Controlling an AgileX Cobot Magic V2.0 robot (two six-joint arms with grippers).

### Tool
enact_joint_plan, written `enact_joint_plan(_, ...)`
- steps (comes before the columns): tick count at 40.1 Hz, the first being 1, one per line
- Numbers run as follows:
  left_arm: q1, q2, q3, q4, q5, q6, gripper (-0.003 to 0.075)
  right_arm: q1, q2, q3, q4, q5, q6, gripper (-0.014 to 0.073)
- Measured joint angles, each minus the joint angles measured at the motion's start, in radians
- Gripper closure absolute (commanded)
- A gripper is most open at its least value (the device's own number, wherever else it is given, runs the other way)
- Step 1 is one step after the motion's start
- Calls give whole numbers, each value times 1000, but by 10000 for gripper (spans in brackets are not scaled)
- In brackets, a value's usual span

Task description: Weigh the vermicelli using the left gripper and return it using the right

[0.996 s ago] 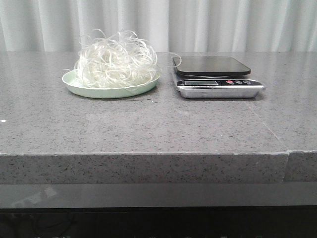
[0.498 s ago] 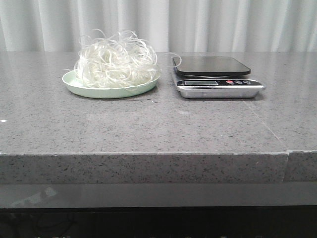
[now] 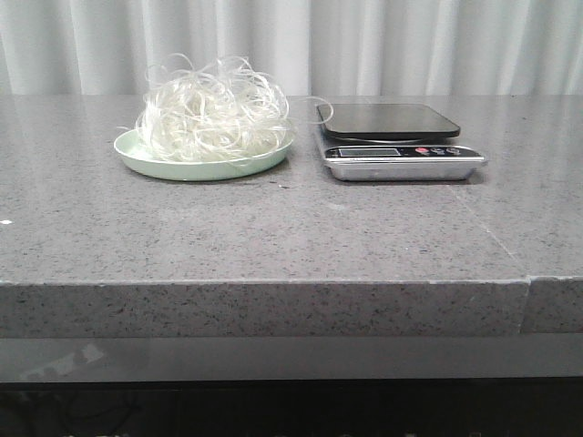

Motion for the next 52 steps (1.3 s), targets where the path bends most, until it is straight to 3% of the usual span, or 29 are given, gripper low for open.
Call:
enact_joint_plan(43, 0, 0, 0, 0, 0, 2, 565, 0, -7, 7, 0, -2, 0, 437)
enact_joint_plan(47, 0, 0, 0, 0, 0, 2, 565, -44, -36, 44, 0, -35, 0, 437)
enact_joint_plan(52, 0, 0, 0, 0, 0, 2, 565, -174, -118, 157, -9, -170, 0, 437)
